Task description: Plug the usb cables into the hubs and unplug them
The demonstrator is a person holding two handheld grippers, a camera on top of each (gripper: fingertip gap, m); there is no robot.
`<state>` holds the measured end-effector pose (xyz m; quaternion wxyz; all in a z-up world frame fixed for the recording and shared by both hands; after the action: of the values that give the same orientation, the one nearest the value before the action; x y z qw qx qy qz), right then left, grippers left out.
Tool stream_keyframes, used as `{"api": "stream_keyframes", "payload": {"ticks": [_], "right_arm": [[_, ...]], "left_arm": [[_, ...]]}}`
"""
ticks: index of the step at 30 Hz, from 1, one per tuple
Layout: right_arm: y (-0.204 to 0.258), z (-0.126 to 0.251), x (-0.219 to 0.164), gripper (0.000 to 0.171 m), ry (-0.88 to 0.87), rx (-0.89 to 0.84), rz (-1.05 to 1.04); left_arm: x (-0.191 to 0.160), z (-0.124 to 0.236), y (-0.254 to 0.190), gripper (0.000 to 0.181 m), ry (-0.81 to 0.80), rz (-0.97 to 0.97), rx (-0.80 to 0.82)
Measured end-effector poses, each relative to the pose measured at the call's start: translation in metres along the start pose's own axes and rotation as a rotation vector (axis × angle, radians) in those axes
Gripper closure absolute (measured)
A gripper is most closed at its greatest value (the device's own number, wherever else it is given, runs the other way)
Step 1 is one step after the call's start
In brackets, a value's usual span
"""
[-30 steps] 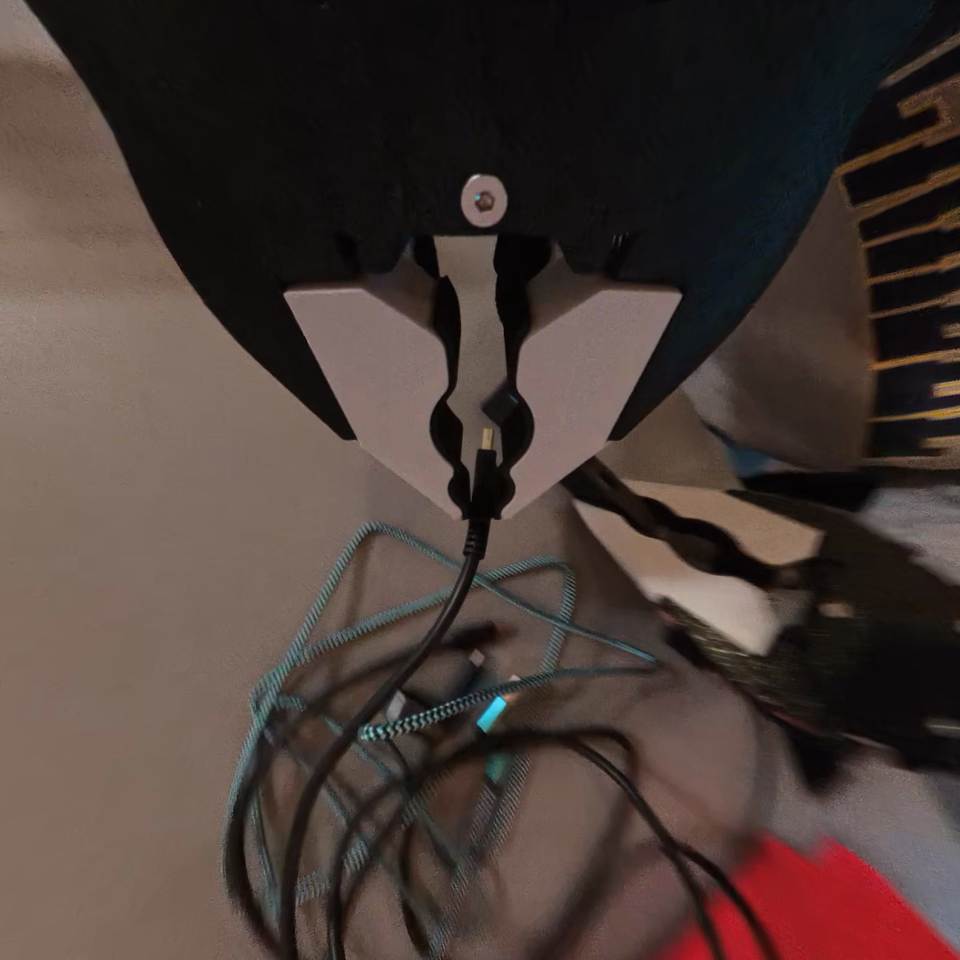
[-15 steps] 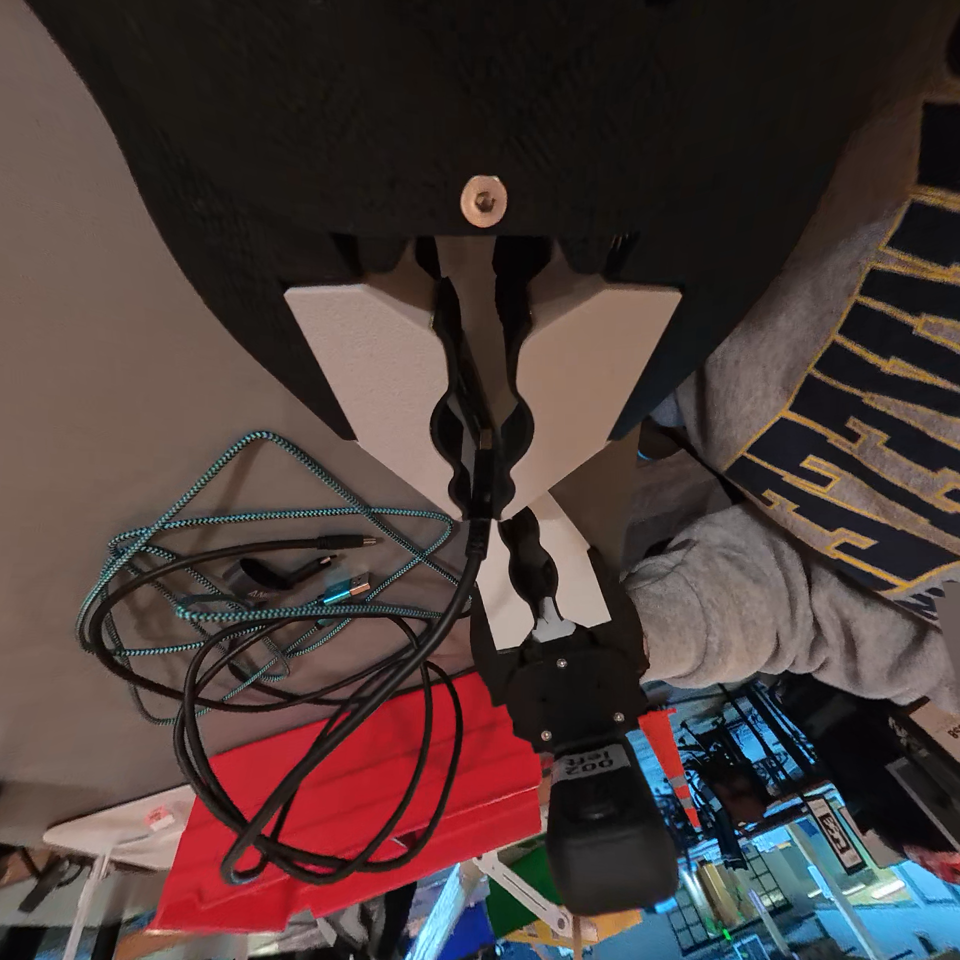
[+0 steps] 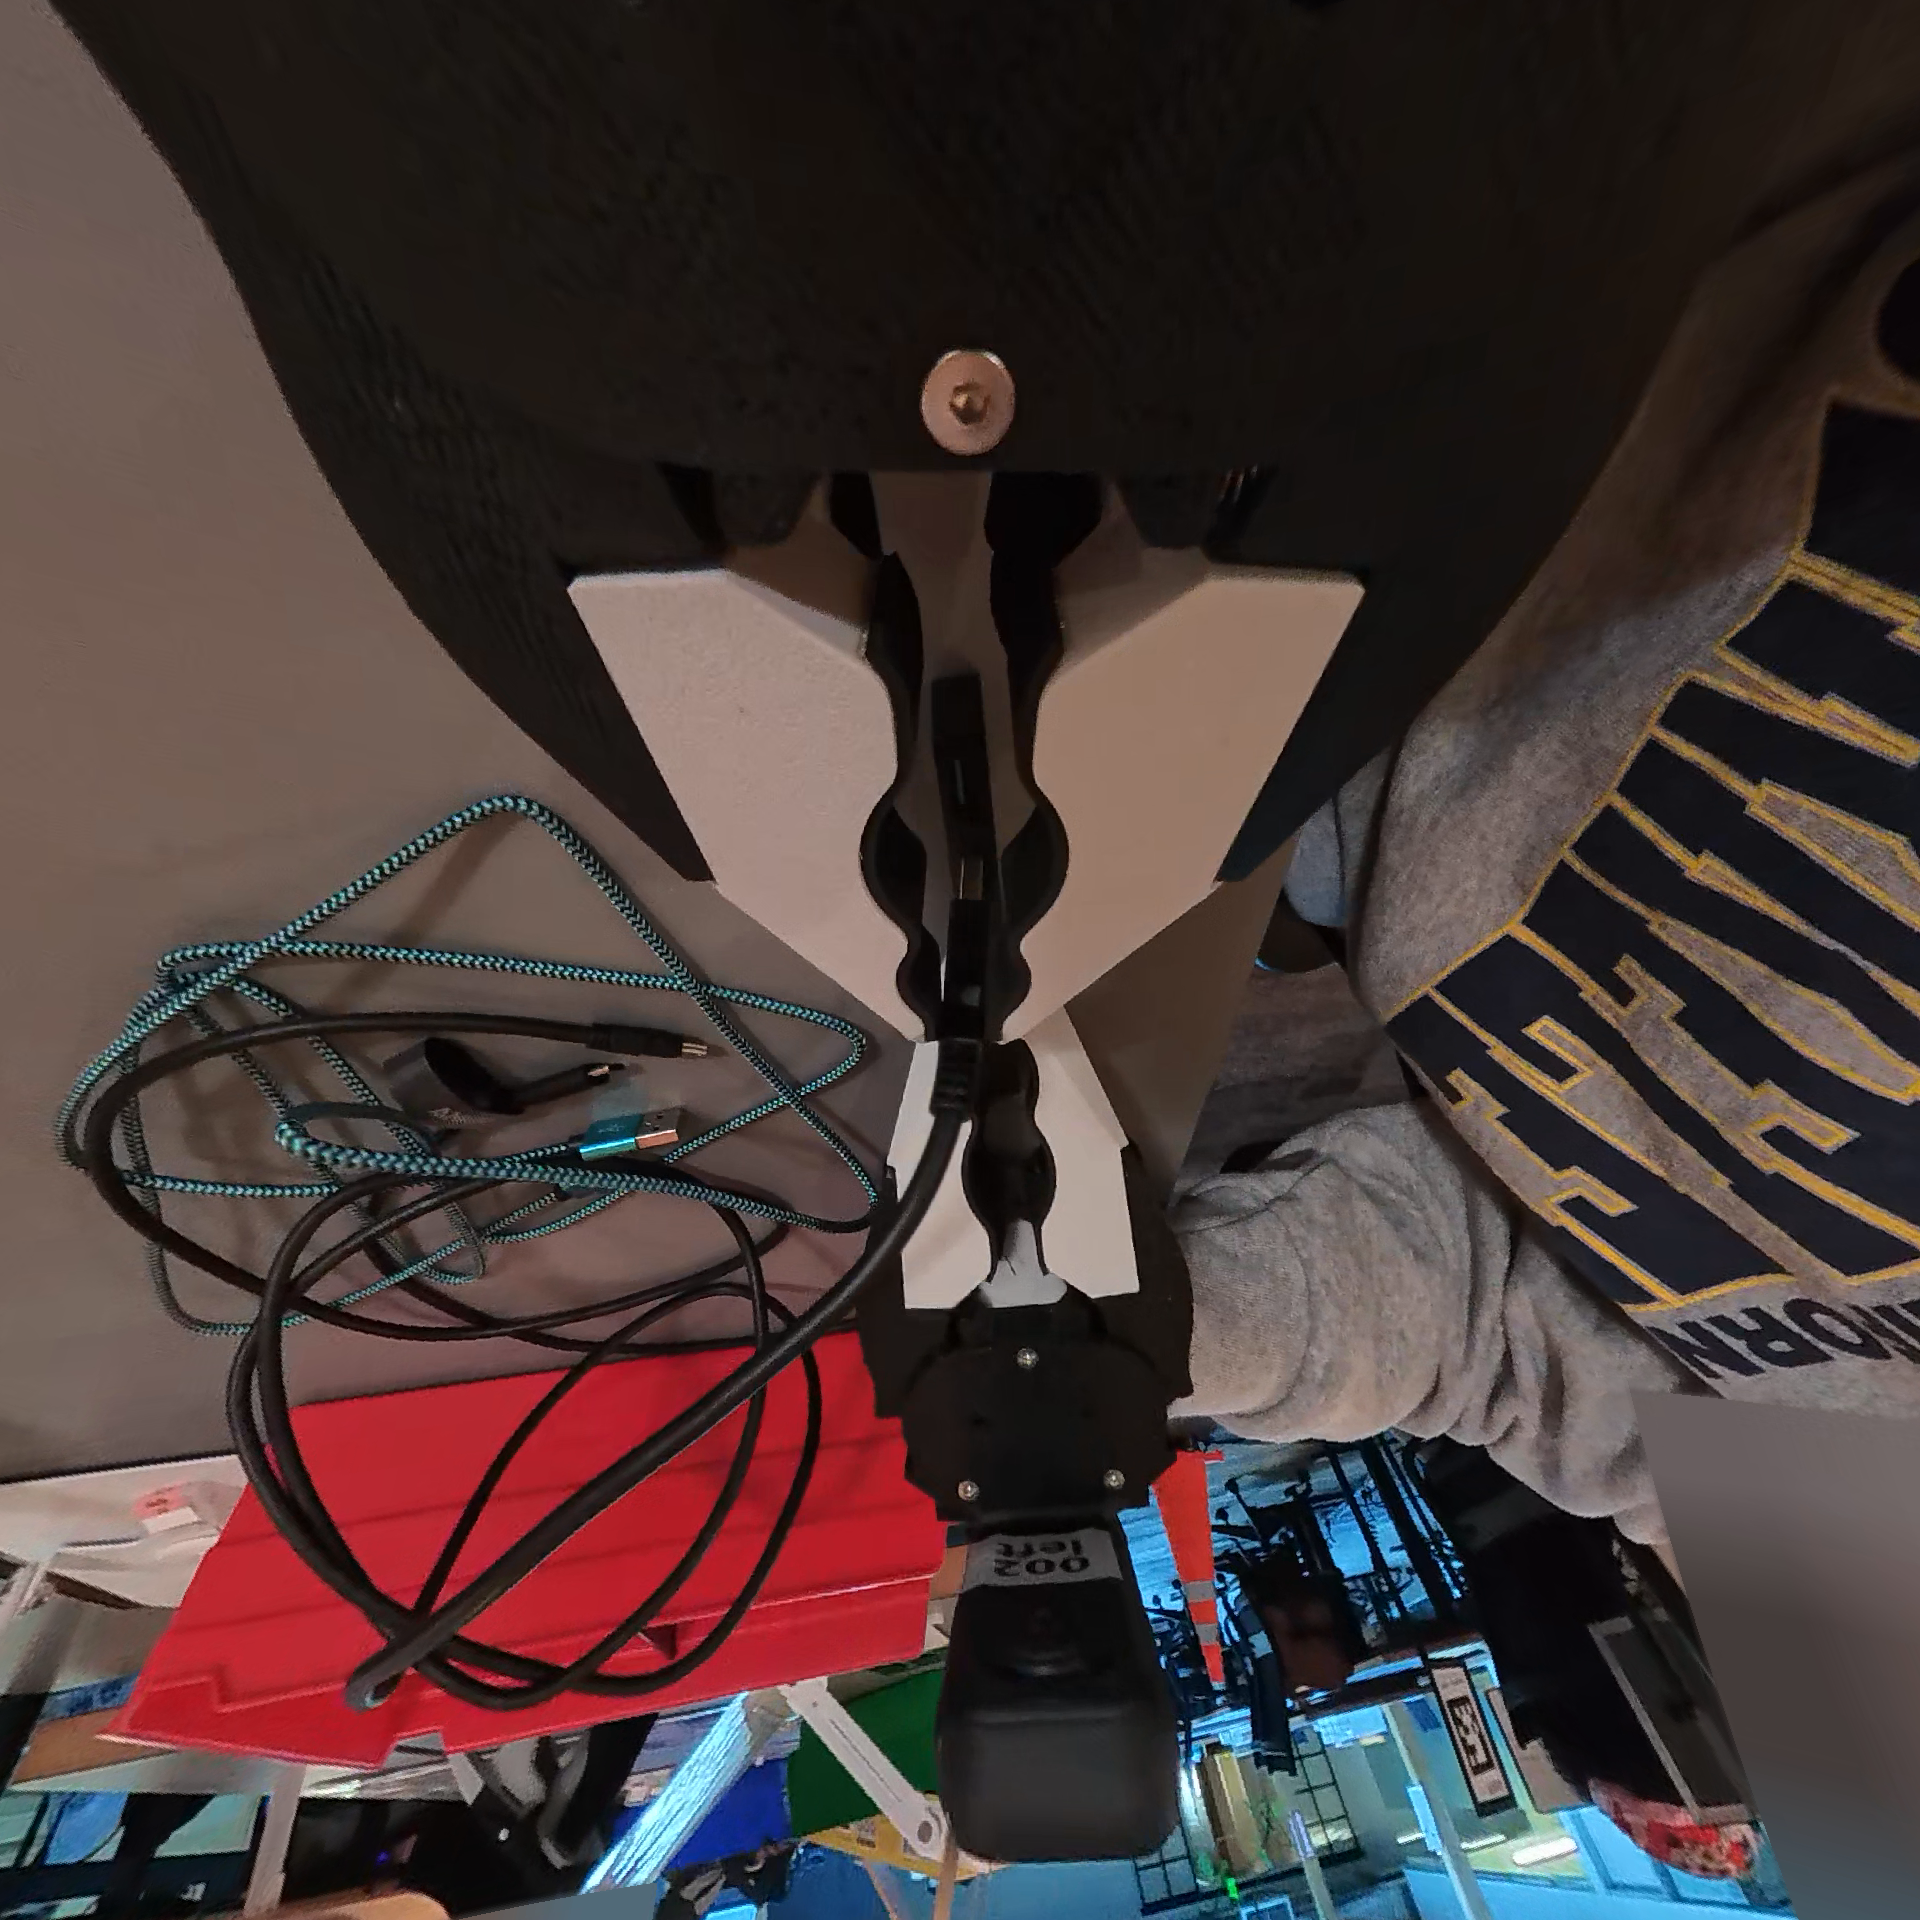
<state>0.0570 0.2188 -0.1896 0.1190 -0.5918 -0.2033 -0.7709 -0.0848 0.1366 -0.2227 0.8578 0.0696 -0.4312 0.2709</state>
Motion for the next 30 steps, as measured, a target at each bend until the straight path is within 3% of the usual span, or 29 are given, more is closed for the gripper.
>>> {"api": "stream_keyframes", "payload": {"ticks": [1,14,30], "right_arm": [[-0.0003,-0.0002,0.0001,0.165,0.001,0.002,-0.001],[-0.0009,0.0023,-0.0009,0.165,0.004,0.06,-0.04],[0.0079,0.0094,-0.0031,0.165,0.018,0.041,0.07]], "left_arm": [[-0.0001,0.0001,0.0,0.173,0.0,0.0,-0.001],[-0.0004,0.0006,-0.0006,0.172,-0.002,-0.012,0.002],[-0.0009,0.001,-0.0022,0.173,0.001,-0.039,0.013]]}}
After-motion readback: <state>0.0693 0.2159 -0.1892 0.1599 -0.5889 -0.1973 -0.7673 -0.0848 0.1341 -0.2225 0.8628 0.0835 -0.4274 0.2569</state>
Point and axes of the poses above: each gripper's, where its closed fingertips meet, z back along the fingers, x out of its top, y = z × x across the jaws, the point moved 8 cm from there along z, back along the fingers, and after that the axes turned 2 degrees about x, right-handed, at the moved point
